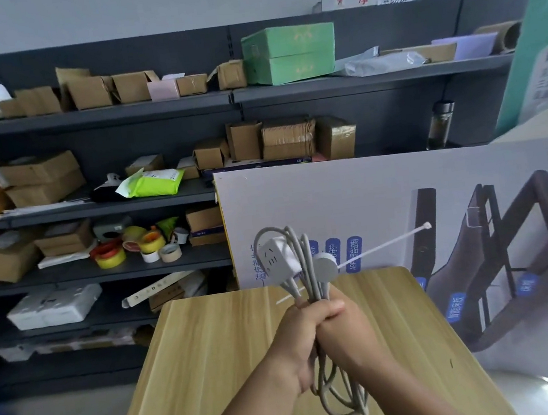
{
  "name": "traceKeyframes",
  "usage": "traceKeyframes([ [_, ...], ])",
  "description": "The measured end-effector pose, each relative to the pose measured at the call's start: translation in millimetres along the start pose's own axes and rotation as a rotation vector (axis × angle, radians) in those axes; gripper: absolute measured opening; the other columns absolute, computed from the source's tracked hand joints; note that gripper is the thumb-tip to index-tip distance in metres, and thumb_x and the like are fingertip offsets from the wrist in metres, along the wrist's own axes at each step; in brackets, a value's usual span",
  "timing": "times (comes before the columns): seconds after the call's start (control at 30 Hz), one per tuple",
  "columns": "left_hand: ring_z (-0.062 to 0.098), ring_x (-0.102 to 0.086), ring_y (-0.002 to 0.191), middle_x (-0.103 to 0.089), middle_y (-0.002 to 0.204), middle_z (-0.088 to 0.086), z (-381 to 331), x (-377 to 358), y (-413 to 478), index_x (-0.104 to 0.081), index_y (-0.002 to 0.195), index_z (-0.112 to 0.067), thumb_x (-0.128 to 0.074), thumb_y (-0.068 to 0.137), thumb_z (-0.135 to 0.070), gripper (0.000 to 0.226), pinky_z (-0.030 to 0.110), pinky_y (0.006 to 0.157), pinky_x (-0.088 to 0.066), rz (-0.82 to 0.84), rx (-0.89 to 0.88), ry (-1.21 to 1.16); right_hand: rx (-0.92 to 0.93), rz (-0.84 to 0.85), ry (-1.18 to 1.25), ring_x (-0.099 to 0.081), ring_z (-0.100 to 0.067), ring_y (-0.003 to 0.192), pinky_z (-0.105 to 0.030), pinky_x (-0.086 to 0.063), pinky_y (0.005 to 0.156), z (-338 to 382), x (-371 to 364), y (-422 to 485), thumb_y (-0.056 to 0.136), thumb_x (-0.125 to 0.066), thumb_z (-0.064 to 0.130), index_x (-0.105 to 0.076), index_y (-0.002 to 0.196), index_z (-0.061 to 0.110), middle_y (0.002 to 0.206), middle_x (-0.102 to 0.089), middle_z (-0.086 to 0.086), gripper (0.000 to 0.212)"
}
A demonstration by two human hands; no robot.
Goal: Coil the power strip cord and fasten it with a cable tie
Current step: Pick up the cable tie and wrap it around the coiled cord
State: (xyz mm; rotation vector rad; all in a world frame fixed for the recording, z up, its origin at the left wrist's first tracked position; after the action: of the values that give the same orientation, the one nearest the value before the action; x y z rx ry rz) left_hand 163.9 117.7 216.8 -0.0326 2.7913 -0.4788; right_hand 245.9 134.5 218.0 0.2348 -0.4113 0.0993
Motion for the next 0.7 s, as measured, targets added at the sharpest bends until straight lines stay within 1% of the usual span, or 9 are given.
traceKeyframes([
  [0.1,0.026,-0.071,0.102,-0.076,0.104,0.017,-7.0,-0.3,-7.3,-0.074,0.102,-0.008,-0.058,0.091,-0.015,0.021,0.041,0.095,-0.051,0.04,-0.024,-0.016,0.092,0.049,-0.18,-0.057,-0.011,0.09,-0.038,-0.044,0.08,12.9,1.4,1.4,0.076,-0.04,0.042,-0.051,0.088,0.048,0.096,-0.063,0.018,0.018],
  [0.17,0.025,-0.071,0.103,-0.075,0.106,0.016,-6.2,3.5,-6.2,-0.074,0.106,-0.008,-0.056,0.092,-0.019,0.025,0.041,0.091,-0.053,0.049,-0.035,-0.011,0.066,0.098,-0.258,-0.048,-0.016,0.099,-0.039,-0.041,0.088,8.9,3.5,3.3,0.075,-0.041,0.049,-0.048,0.11,0.053,0.116,-0.056,0.022,0.036],
  [0.27,0.028,-0.071,0.089,-0.075,0.094,0.016,-8.5,14.7,-2.2,-0.073,0.098,-0.001,-0.055,0.092,-0.023,0.029,0.038,0.077,-0.054,-0.019,-0.03,-0.106,-0.068,0.245,-0.058,-0.033,-0.009,0.125,-0.037,-0.033,0.107,3.0,13.1,-1.8,0.07,-0.054,0.055,-0.025,0.144,0.053,0.135,-0.043,0.019,0.08],
  [0.33,0.028,-0.068,0.075,-0.069,0.077,0.012,-12.6,29.1,0.9,-0.068,0.084,-0.005,-0.056,0.093,-0.024,0.025,0.038,0.071,-0.054,-0.116,-0.059,-0.142,-0.047,0.236,0.048,-0.031,0.0,0.133,-0.031,-0.029,0.11,6.4,21.7,-6.2,0.071,-0.057,0.058,-0.032,0.145,0.048,0.136,-0.042,0.022,0.078],
  [0.43,0.027,-0.062,0.063,-0.056,0.063,0.006,-17.6,48.7,2.7,-0.058,0.071,-0.011,-0.06,0.091,-0.022,0.023,0.035,0.061,-0.053,-0.159,-0.119,-0.119,0.058,-0.135,0.026,-0.058,0.008,0.108,-0.025,-0.047,0.095,3.4,43.9,-1.0,0.092,-0.058,0.035,-0.068,0.112,0.034,0.113,-0.068,0.018,0.023],
  [0.47,0.027,-0.06,0.061,-0.053,0.061,0.006,-17.7,53.6,3.3,-0.055,0.067,-0.012,-0.061,0.091,-0.022,0.027,0.034,0.059,-0.052,-0.156,-0.138,-0.061,0.064,-0.216,-0.003,-0.062,0.009,0.097,-0.02,-0.05,0.087,1.7,51.0,0.8,0.095,-0.056,0.023,-0.071,0.1,0.03,0.1,-0.073,0.016,0.017],
  [0.57,0.021,-0.049,0.052,-0.046,0.056,0.004,-20.5,60.0,-1.3,-0.049,0.069,-0.012,-0.063,0.089,-0.017,0.025,0.033,0.056,-0.047,-0.149,-0.182,0.067,0.064,-0.268,-0.076,-0.063,0.011,0.077,-0.005,-0.044,0.065,0.8,65.5,0.9,0.096,-0.053,0.007,-0.067,0.088,0.027,0.081,-0.073,0.014,0.026],
  [0.63,0.018,-0.044,0.048,-0.044,0.052,0.001,-23.2,61.5,-7.0,-0.049,0.072,-0.011,-0.065,0.088,-0.013,0.022,0.032,0.056,-0.045,-0.149,-0.222,0.137,0.066,-0.258,-0.114,-0.06,0.007,0.061,-0.006,-0.041,0.056,-0.2,71.9,-1.5,0.096,-0.05,0.004,-0.064,0.093,0.027,0.078,-0.072,0.009,0.027],
  [0.7,0.017,-0.044,0.048,-0.043,0.051,0.0,-26.3,60.6,-14.5,-0.051,0.072,-0.011,-0.065,0.088,-0.013,0.021,0.032,0.056,-0.044,-0.128,-0.263,0.209,0.059,-0.207,-0.195,-0.061,0.004,0.058,-0.008,-0.042,0.054,-3.5,75.3,-2.7,0.095,-0.045,0.0,-0.063,0.108,0.021,0.076,-0.069,0.007,0.031],
])
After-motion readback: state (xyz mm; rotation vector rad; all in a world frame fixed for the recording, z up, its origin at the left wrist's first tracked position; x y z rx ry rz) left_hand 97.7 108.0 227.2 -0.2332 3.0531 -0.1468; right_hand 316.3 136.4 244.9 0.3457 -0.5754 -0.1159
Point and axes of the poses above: each hand's wrist, its own y-axis towards the middle knuckle, its own x-axis out of the back of the hand, z = x × y, the point moved 3 cm from there along y, towards the middle knuckle
